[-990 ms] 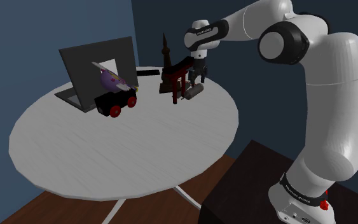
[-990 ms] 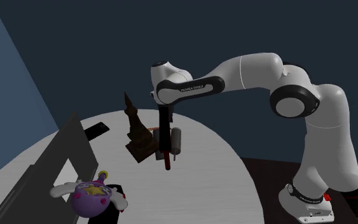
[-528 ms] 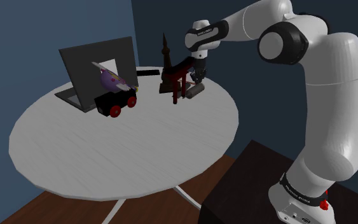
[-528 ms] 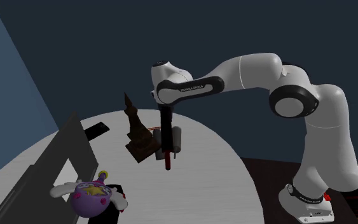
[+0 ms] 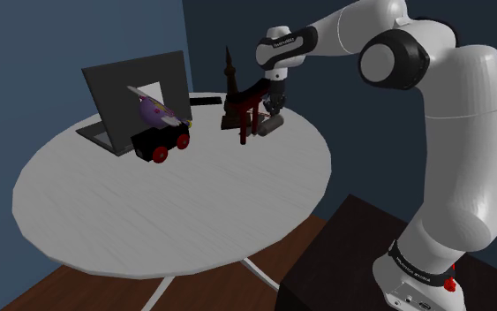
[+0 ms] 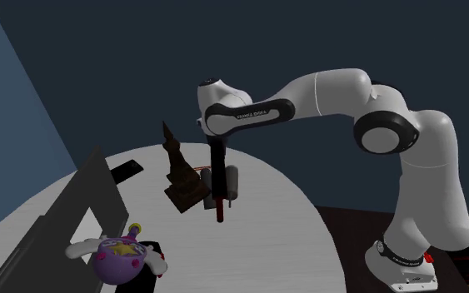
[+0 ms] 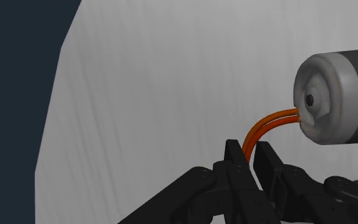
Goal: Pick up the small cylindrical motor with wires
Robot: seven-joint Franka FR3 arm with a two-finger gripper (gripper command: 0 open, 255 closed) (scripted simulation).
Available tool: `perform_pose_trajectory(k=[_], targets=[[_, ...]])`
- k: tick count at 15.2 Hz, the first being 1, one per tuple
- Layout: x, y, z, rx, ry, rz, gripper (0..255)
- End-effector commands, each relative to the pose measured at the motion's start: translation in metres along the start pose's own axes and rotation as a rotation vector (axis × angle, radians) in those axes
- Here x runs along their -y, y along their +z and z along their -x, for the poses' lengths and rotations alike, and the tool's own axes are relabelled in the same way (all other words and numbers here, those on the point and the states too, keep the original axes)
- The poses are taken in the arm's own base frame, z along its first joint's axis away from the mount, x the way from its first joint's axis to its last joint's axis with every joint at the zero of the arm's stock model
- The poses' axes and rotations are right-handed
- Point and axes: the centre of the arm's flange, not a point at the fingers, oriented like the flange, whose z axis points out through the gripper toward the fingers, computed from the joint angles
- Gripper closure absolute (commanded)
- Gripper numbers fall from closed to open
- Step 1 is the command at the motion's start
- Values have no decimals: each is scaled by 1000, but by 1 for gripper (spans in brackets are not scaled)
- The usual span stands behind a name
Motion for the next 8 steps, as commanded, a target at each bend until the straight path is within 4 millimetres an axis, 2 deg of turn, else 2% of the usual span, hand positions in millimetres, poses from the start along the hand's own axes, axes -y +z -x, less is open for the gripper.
perform_pose_trajectory(k=[1, 8], targets=[[2, -9, 1, 1, -1, -1, 255], [2, -46, 4, 1, -1, -1, 255]])
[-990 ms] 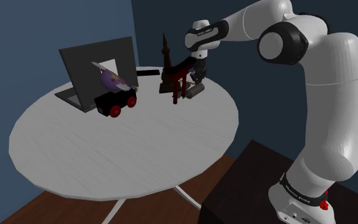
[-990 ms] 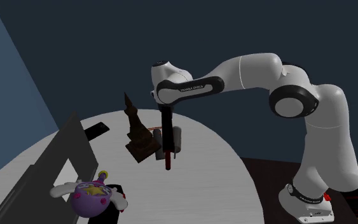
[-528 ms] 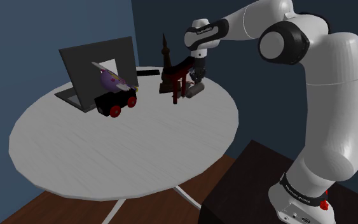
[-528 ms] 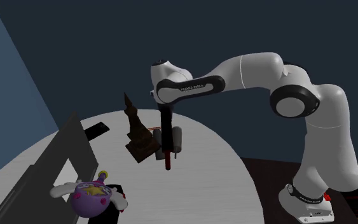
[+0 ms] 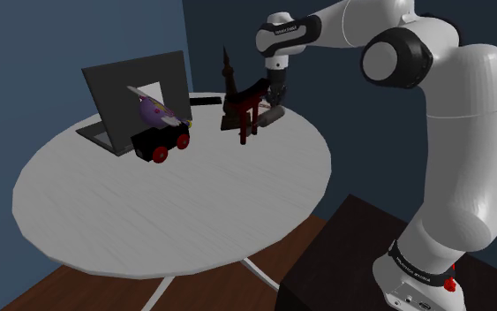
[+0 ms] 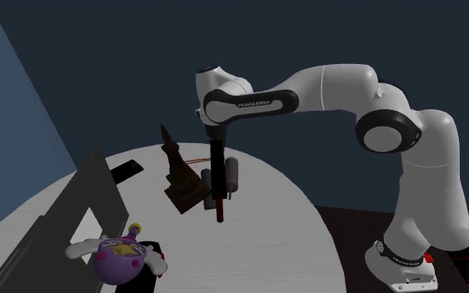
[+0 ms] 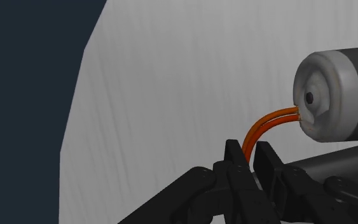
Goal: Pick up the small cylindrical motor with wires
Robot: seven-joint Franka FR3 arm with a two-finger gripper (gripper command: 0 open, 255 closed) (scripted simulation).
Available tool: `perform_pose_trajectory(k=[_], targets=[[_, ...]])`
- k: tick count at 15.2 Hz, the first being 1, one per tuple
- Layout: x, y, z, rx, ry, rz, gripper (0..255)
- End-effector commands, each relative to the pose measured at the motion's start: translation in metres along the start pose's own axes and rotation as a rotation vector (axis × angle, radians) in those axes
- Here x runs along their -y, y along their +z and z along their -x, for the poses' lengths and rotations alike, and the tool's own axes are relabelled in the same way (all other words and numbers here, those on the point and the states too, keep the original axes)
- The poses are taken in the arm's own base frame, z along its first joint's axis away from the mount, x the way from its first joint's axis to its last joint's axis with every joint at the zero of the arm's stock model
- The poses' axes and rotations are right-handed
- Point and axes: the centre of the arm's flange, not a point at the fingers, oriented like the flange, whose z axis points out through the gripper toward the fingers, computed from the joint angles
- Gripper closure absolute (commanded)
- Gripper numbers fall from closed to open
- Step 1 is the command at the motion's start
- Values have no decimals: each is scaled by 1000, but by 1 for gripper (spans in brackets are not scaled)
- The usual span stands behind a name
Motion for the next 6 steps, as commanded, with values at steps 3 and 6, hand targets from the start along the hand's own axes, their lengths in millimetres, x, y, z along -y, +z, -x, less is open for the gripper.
perform_pose_trajectory(k=[3, 6], targets=[[0, -21, 3, 0, 0, 0, 255], [0, -27, 3, 0, 0, 0, 255]])
